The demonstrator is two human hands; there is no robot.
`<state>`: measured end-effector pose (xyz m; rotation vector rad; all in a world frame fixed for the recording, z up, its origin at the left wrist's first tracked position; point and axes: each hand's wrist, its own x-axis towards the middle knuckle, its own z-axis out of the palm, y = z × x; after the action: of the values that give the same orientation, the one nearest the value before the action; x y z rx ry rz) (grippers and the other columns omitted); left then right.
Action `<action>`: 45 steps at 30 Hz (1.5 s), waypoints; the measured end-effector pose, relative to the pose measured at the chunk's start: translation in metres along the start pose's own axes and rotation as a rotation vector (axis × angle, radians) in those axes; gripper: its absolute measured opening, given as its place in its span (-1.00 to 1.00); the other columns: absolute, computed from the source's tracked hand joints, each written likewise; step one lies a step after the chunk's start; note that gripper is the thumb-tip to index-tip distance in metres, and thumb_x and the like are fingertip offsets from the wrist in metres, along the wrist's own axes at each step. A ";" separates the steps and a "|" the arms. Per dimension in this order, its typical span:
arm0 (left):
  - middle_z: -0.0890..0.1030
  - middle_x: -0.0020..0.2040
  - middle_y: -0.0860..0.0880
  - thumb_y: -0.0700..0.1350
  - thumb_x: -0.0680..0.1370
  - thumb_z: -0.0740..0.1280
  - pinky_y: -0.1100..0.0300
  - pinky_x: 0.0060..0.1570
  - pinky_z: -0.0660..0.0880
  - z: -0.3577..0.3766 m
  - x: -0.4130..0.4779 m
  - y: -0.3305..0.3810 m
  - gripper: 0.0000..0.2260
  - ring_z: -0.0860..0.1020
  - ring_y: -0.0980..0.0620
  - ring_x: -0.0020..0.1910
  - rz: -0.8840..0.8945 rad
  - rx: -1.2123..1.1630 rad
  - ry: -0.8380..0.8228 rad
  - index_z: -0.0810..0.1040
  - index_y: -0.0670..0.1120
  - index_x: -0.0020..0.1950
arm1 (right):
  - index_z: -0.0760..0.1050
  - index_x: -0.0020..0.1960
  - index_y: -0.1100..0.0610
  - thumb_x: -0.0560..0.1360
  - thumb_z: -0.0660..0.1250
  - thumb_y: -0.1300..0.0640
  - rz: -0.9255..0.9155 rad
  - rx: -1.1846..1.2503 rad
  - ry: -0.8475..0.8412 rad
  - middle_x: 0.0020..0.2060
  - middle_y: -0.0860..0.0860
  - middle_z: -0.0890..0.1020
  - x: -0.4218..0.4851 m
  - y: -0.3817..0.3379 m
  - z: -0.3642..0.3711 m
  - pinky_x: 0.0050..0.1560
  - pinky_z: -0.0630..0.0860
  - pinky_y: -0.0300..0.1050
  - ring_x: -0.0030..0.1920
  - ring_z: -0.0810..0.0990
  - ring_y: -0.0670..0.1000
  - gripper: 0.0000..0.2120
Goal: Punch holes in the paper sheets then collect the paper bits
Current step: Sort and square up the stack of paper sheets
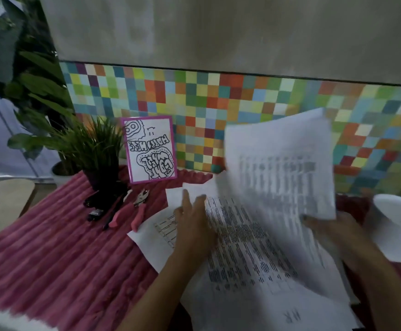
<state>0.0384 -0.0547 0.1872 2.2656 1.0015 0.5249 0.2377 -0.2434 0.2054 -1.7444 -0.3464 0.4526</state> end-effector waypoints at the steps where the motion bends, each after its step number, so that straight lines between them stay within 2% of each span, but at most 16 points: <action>1: -0.08 0.56 -0.17 -0.28 0.45 0.40 -0.10 0.40 0.17 0.000 0.000 -0.002 -0.29 0.06 -0.28 0.48 -0.016 -0.070 0.056 0.14 -0.03 0.52 | 0.62 -0.06 0.32 0.38 0.50 0.20 -0.035 -0.079 -0.065 -0.32 0.10 0.63 -0.001 0.001 0.003 -0.21 0.48 -0.09 -0.31 0.57 0.07 -0.78; 3: 0.10 0.47 -0.23 -0.36 0.42 0.38 -0.10 0.33 0.36 0.000 0.002 -0.005 -0.26 0.28 -0.23 0.35 -0.046 -0.235 0.091 0.13 -0.09 0.52 | 0.54 -0.35 0.30 0.35 0.52 0.24 -0.041 -0.258 -0.147 -0.52 0.07 0.51 -0.008 -0.001 0.010 -0.46 0.37 -0.25 -0.53 0.45 -0.02 -0.79; 5: 0.37 0.25 -0.14 -0.35 0.39 0.43 -0.03 0.10 0.53 -0.003 0.005 -0.008 -0.28 0.47 -0.10 0.10 -0.082 -0.387 0.081 0.19 -0.14 0.47 | 0.47 -0.42 0.29 0.33 0.53 0.27 -0.061 -0.324 -0.163 -0.59 0.08 0.44 -0.008 0.001 0.013 -0.53 0.32 -0.24 -0.60 0.37 -0.02 -0.72; 9: 0.57 -0.19 0.10 -0.21 0.53 0.35 0.30 -0.25 0.43 -0.007 0.006 -0.001 -0.93 0.55 0.17 -0.23 -0.037 -0.486 0.156 0.55 -0.10 0.00 | 0.62 -0.21 0.34 0.29 0.54 0.33 -0.047 -0.274 -0.198 -0.35 0.11 0.69 -0.006 0.001 0.012 -0.23 0.56 -0.07 -0.36 0.66 0.14 -0.87; 12: 0.49 -0.40 0.03 0.00 0.56 0.32 0.18 -0.32 0.43 -0.001 0.003 0.008 -0.72 0.45 0.07 -0.43 -0.017 -0.600 0.071 0.44 -0.12 -0.28 | 0.64 -0.07 0.32 0.28 0.51 0.35 -0.005 -0.210 -0.292 -0.18 0.18 0.72 -0.014 -0.004 0.009 -0.06 0.58 0.04 -0.18 0.71 0.17 -0.78; 16: 0.58 -0.02 0.07 0.14 0.44 0.43 0.24 -0.15 0.46 0.010 -0.006 0.010 -0.53 0.55 0.12 -0.10 -0.111 -0.387 -0.026 0.40 -0.05 0.21 | 0.62 0.01 0.31 0.06 0.61 0.21 0.067 -0.134 -0.372 -0.09 0.21 0.71 -0.017 -0.008 0.003 0.03 0.57 0.20 -0.09 0.69 0.26 -0.46; 20: 0.34 0.35 -0.07 0.03 0.43 0.45 0.05 0.30 0.33 0.013 -0.011 0.008 -0.31 0.33 -0.09 0.33 -0.065 -0.149 0.118 0.20 -0.11 0.44 | 0.59 0.07 0.34 0.31 0.43 0.41 0.102 -0.082 -0.375 -0.04 0.23 0.69 -0.019 -0.011 0.002 0.15 0.49 0.34 -0.04 0.68 0.28 -0.67; 23: 0.47 0.15 -0.02 -0.26 0.47 0.40 0.22 0.00 0.57 0.007 -0.005 0.004 -0.41 0.52 -0.02 0.13 -0.136 -0.474 0.066 0.20 -0.14 0.41 | 0.55 0.11 0.37 0.36 0.31 0.48 0.140 -0.058 -0.389 -0.03 0.28 0.68 -0.019 -0.011 -0.002 0.13 0.47 0.39 -0.04 0.67 0.33 -0.68; 26: 0.50 -0.08 0.11 -0.21 0.55 0.33 0.47 -0.45 0.43 -0.001 0.000 0.009 -0.52 0.51 0.25 -0.19 -0.204 -0.688 -0.020 0.22 -0.08 0.41 | 0.51 0.14 0.37 0.20 0.42 0.47 0.169 0.015 -0.423 0.00 0.35 0.65 -0.020 -0.013 -0.008 0.02 0.50 0.44 -0.04 0.64 0.40 -0.51; 28: 0.57 -0.05 0.10 -0.10 0.53 0.37 0.41 -0.38 0.47 0.003 0.003 0.009 -0.58 0.54 0.24 -0.18 -0.220 -0.768 -0.031 0.31 -0.06 0.33 | 0.52 0.13 0.36 0.07 0.47 0.46 0.171 0.044 -0.442 0.00 0.36 0.64 -0.020 -0.012 -0.012 -0.12 0.56 0.39 -0.05 0.64 0.40 -0.39; 32: 0.63 0.00 0.15 -0.07 0.42 0.48 0.32 -0.19 0.57 0.008 0.001 0.011 -0.58 0.63 0.22 -0.12 -0.177 -0.819 0.009 0.46 -0.03 0.23 | 0.51 0.12 0.36 0.22 0.33 0.56 0.140 0.040 -0.491 0.01 0.38 0.63 -0.024 -0.017 -0.008 -0.12 0.54 0.42 -0.06 0.64 0.40 -0.53; 34: 0.66 -0.02 0.15 -0.16 0.46 0.43 0.38 -0.20 0.57 0.005 -0.001 0.015 -0.67 0.65 0.23 -0.10 -0.094 -0.847 -0.035 0.54 -0.03 0.22 | 0.54 0.11 0.30 0.22 0.46 0.41 0.114 0.042 -0.478 -0.01 0.32 0.66 -0.028 -0.019 -0.003 -0.15 0.60 0.30 -0.07 0.67 0.32 -0.55; 36: 0.67 0.08 0.06 -0.23 0.49 0.39 0.19 -0.02 0.61 0.002 -0.001 0.018 -0.67 0.65 0.10 0.04 -0.069 -0.951 -0.086 0.54 -0.06 0.24 | 0.59 0.05 0.23 0.04 0.69 0.02 0.065 0.041 -0.363 -0.09 0.18 0.71 -0.029 -0.015 0.002 -0.15 0.64 0.13 -0.10 0.70 0.19 -0.35; 38: 0.66 0.14 -0.02 -0.27 0.47 0.38 0.04 0.10 0.58 -0.003 0.004 0.019 -0.65 0.63 0.01 0.11 -0.022 -0.979 -0.150 0.52 -0.09 0.25 | 0.60 0.06 0.22 0.09 0.63 -0.18 -0.013 -0.075 -0.202 -0.15 0.12 0.72 -0.029 -0.011 0.008 0.01 0.61 0.10 -0.12 0.69 0.14 -0.31; 42: 0.65 0.08 -0.12 -0.38 0.45 0.26 0.16 0.06 0.54 -0.016 0.024 0.000 -0.66 0.61 0.13 0.06 0.102 -0.627 -0.092 0.51 -0.15 0.19 | 0.60 0.06 0.25 0.35 0.48 0.19 -0.089 -0.116 -0.102 -0.12 0.15 0.70 -0.026 -0.012 0.004 0.02 0.57 0.11 -0.15 0.68 0.15 -0.70; 45: 0.50 0.27 -0.15 -0.10 0.46 0.39 -0.03 0.21 0.43 -0.020 0.037 -0.029 -0.49 0.44 -0.17 0.26 0.009 0.050 0.045 0.36 -0.17 0.36 | 0.58 0.03 0.19 0.39 0.45 0.28 -0.075 -0.002 -0.021 -0.10 0.17 0.68 -0.023 -0.017 -0.006 -0.09 0.58 0.07 -0.14 0.67 0.19 -0.78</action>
<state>0.0353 -0.0040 0.1875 2.3124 1.0369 0.5627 0.2202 -0.2558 0.2259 -1.7232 -0.4258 0.4165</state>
